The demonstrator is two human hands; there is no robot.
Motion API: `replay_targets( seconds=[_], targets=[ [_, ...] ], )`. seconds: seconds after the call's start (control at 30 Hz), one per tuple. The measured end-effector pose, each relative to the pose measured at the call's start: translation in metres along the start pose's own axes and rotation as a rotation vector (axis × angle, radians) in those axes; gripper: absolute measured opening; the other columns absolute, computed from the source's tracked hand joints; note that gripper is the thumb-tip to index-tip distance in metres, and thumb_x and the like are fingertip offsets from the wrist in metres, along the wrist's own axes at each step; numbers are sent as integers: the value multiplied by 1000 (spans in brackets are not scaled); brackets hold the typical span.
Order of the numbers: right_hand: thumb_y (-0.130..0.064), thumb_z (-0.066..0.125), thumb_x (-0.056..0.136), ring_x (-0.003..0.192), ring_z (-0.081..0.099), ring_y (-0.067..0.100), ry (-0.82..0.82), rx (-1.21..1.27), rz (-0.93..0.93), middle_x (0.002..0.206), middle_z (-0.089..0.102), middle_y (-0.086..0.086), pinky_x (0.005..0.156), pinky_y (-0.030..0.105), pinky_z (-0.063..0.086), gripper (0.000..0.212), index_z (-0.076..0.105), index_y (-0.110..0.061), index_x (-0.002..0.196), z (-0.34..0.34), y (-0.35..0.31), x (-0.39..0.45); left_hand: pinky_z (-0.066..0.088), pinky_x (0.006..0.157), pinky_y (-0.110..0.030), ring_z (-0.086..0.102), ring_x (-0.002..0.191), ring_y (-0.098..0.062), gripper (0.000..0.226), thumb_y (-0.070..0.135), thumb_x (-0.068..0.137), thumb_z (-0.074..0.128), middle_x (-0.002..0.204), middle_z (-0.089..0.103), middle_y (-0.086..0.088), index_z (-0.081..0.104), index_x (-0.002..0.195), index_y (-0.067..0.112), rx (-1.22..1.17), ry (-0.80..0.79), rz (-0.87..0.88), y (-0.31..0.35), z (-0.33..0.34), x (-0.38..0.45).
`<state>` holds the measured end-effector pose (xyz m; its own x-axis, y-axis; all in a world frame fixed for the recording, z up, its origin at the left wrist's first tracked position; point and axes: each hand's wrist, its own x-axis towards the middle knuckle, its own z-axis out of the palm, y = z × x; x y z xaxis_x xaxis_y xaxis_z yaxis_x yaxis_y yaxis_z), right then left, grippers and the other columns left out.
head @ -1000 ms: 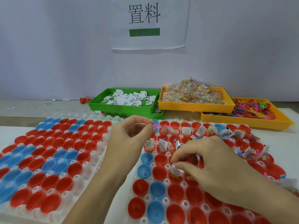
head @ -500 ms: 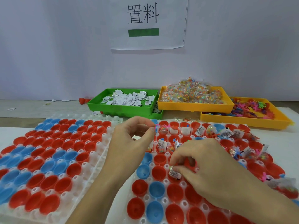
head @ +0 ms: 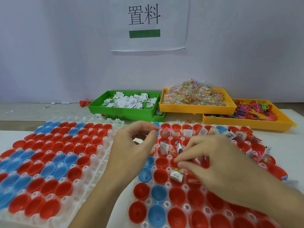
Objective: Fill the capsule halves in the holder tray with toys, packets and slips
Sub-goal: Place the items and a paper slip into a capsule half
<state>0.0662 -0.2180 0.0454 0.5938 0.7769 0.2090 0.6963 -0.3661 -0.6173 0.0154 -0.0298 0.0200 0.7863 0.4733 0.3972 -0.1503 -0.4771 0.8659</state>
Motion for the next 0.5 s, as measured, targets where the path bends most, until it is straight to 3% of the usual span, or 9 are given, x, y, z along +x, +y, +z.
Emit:
replay_targets(
  seconds=[0.17, 0.27, 0.37, 0.43, 0.5],
  targets=[
    [-55, 64, 85, 77, 64, -7, 417, -70, 21, 82, 69, -33, 68, 2, 43, 16, 75, -47, 95, -55, 44, 7, 50, 64, -11, 65, 79, 0, 24, 8, 91, 62, 80, 72, 16, 73, 81, 27, 4, 52, 1, -8, -4, 4],
    [-67, 57, 82, 80, 69, -1, 662, 109, 164, 94, 75, -18, 69, 13, 54, 27, 71, -52, 99, -102, 96, 7, 50, 68, -16, 63, 86, 8, 26, 11, 95, 58, 86, 71, 24, 72, 85, 31, -14, 101, -49, -14, -4, 6],
    [-30, 54, 96, 80, 69, 5, 873, 219, 358, 107, 74, 2, 60, 12, 55, 18, 72, -35, 96, -140, 156, 17, 50, 80, -28, 61, 91, 10, 25, 17, 97, 55, 91, 70, 27, 73, 89, 32, -52, 147, -90, -22, -3, 9],
    [-12, 54, 99, 83, 68, 11, 831, 171, 486, 111, 72, 11, 59, 10, 54, 19, 68, -23, 103, -157, 186, 27, 51, 87, -36, 62, 93, 6, 25, 17, 97, 54, 93, 70, 25, 73, 89, 31, -74, 163, -109, -27, -3, 10],
    [-9, 59, 97, 90, 69, 20, 684, 89, 573, 109, 72, 13, 78, 25, 59, 16, 70, -16, 105, -166, 201, 39, 52, 86, -39, 63, 93, 2, 29, 15, 98, 53, 93, 71, 22, 74, 87, 32, -92, 158, -113, -30, -2, 11]
  ],
)
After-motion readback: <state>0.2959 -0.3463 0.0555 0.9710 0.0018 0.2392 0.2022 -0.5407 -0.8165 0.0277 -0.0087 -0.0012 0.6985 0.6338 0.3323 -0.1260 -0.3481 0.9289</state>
